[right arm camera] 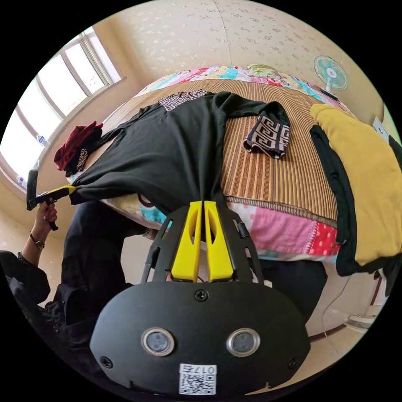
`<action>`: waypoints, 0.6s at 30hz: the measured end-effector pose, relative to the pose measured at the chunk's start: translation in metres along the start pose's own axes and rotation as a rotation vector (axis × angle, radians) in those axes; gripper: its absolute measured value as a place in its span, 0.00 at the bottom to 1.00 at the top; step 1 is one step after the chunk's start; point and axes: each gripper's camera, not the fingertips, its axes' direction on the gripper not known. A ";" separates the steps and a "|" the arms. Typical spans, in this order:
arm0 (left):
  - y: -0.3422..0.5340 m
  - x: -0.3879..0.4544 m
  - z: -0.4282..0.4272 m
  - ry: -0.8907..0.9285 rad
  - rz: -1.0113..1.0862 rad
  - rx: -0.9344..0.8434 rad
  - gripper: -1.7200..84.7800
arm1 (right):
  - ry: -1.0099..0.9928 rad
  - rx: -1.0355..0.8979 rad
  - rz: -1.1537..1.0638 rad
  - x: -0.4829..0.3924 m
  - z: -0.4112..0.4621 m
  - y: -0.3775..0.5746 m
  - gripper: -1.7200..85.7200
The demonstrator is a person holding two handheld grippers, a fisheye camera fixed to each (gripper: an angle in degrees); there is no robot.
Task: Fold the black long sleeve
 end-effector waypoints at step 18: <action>0.106 -0.071 -0.072 -0.021 -0.292 0.371 0.14 | 0.009 0.093 0.244 0.112 -0.113 -0.078 0.11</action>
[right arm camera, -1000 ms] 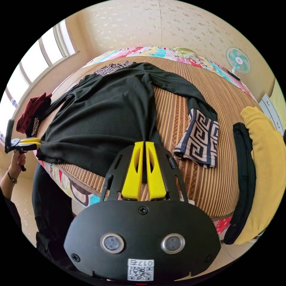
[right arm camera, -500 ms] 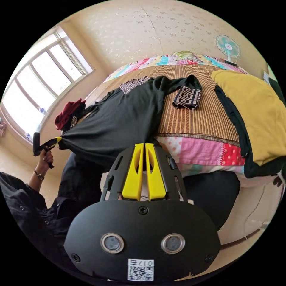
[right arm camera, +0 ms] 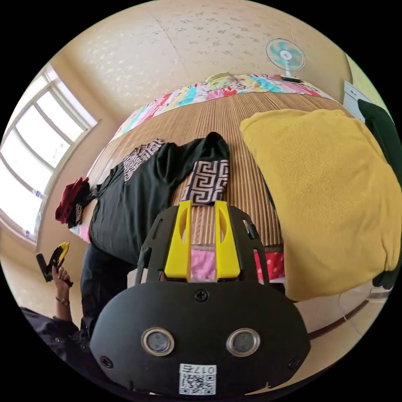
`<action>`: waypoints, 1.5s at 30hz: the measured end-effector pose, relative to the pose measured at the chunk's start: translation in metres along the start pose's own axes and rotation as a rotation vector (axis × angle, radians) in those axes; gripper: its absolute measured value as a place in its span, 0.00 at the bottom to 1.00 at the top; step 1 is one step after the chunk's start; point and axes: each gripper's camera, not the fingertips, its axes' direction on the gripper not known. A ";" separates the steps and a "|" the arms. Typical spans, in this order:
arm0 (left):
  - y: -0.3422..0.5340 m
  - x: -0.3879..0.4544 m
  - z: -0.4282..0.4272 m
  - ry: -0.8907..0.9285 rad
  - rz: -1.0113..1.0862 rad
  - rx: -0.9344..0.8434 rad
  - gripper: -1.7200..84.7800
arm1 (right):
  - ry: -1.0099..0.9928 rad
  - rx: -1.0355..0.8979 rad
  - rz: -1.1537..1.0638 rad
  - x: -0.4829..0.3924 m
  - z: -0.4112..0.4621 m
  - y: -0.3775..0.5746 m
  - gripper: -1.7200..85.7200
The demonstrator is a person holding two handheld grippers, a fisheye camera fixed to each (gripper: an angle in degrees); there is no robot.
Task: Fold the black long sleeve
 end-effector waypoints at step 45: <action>-0.015 -0.127 0.149 0.476 -0.021 -0.094 0.11 | 0.053 0.141 0.552 0.130 -0.165 0.198 0.17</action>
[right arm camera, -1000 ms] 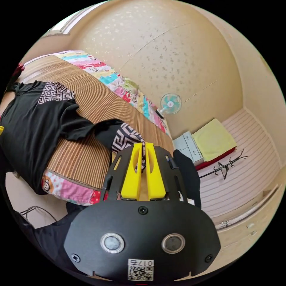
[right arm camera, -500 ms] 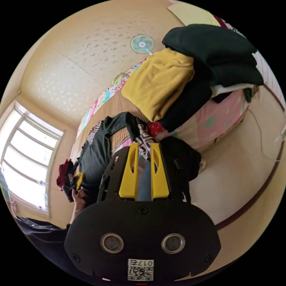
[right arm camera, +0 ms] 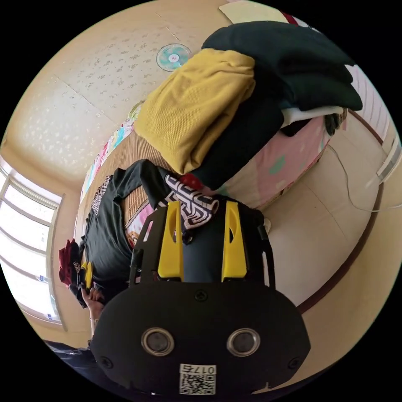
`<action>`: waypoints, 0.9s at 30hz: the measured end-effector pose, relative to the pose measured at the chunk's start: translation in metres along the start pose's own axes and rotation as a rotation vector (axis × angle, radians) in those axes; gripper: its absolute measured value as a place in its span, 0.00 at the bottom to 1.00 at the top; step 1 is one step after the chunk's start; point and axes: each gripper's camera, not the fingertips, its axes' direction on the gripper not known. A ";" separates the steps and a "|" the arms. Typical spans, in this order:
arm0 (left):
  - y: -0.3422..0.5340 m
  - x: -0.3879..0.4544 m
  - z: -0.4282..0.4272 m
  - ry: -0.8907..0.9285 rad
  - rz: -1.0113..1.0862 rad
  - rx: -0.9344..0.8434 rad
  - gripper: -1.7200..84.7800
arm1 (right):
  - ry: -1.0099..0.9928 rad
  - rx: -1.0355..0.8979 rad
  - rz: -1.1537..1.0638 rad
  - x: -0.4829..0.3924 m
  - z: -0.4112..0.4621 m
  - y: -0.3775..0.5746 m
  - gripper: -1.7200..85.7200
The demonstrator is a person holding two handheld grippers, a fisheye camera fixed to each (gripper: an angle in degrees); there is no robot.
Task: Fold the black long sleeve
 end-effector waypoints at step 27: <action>-0.017 -0.021 -0.001 0.050 -0.047 0.036 0.11 | -0.142 -0.283 -0.274 -0.072 -0.012 -0.284 0.03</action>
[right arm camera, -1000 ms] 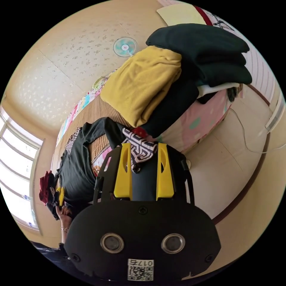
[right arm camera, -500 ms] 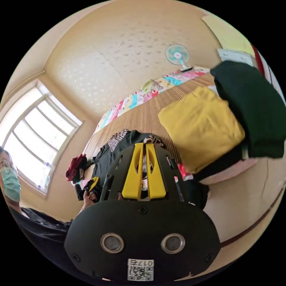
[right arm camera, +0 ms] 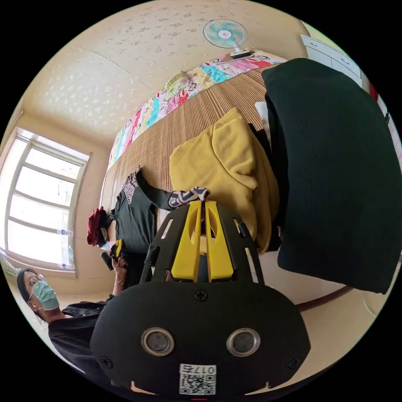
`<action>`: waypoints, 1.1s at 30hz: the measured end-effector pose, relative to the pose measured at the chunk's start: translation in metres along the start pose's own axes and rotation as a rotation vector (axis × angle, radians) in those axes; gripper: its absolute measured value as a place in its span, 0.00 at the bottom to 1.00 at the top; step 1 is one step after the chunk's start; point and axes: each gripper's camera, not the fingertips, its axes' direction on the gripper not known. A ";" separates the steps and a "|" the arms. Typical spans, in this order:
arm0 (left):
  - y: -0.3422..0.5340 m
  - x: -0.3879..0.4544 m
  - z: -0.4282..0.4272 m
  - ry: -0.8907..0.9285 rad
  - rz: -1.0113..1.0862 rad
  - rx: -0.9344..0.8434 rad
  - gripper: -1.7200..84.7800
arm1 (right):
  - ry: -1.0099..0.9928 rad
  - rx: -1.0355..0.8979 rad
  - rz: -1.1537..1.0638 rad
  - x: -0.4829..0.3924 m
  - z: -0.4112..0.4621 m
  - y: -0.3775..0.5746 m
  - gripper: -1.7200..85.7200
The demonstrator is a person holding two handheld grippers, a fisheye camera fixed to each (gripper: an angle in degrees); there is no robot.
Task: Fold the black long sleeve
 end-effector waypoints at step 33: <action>0.001 -0.011 0.008 0.072 -0.059 0.044 0.11 | 0.102 -0.044 0.463 0.125 0.044 -0.111 0.03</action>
